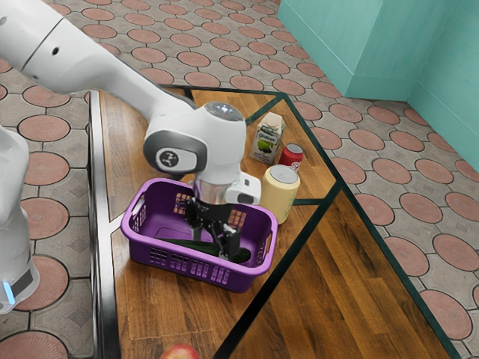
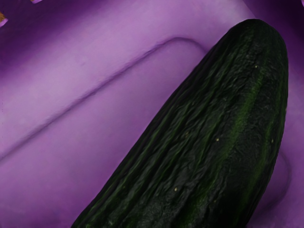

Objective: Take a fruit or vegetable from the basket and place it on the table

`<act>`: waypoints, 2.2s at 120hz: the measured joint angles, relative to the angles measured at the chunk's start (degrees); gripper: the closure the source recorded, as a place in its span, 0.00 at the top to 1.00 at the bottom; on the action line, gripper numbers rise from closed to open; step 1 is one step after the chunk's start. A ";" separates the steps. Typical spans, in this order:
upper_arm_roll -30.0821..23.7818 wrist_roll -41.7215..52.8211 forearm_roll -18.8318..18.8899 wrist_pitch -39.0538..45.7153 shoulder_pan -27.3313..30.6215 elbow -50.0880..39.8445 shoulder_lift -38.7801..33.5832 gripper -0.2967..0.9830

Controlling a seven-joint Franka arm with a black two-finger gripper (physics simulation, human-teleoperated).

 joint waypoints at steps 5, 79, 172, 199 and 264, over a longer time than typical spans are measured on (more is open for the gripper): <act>-0.07 -0.04 -0.36 0.02 0.14 -0.35 -0.08 0.74; -1.11 -1.42 -0.95 0.05 1.40 -2.23 0.03 0.65; -2.41 -7.34 2.63 -1.07 1.66 -2.18 -3.89 0.49; -2.84 -9.08 5.17 -2.13 1.66 -1.57 -6.45 0.45; -3.03 -11.42 13.98 -9.98 1.70 6.23 -7.97 0.37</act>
